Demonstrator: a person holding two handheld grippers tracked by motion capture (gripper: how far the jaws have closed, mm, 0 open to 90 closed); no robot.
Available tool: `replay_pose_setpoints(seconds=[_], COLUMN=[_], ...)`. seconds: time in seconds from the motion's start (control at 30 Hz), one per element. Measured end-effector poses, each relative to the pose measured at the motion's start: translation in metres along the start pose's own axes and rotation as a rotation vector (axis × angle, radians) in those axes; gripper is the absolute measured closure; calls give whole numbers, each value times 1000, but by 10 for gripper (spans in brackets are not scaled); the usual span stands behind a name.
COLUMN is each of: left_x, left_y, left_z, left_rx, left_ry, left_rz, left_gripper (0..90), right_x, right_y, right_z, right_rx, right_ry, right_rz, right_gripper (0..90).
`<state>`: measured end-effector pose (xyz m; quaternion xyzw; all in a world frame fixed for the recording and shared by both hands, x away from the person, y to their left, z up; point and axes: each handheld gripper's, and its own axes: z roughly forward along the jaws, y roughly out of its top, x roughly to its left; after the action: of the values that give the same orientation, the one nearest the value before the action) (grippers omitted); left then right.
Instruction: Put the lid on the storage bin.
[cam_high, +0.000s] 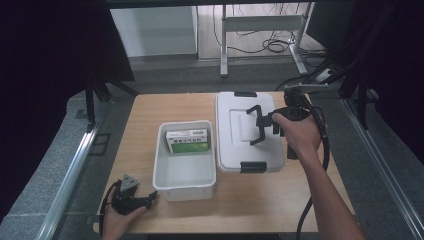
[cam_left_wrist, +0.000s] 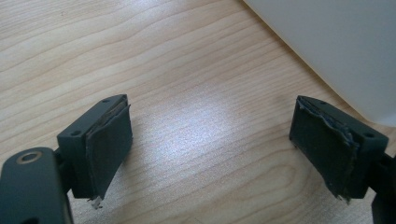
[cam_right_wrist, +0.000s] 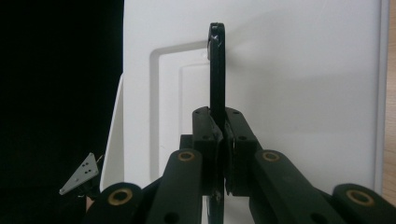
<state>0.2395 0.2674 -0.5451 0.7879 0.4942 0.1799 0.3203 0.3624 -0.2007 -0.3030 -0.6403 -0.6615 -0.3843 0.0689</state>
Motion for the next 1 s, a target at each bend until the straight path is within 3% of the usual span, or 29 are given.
replay_pose_setpoints(seconds=[1.0], left_x=[0], left_y=[0], left_z=[0], left_rx=[-1], left_ry=[-1], left_rz=[2], left_gripper=[131], right_x=[48], right_y=[0], right_z=[25], right_rx=[54], right_ry=[34], right_rz=[-56], right_gripper=[851])
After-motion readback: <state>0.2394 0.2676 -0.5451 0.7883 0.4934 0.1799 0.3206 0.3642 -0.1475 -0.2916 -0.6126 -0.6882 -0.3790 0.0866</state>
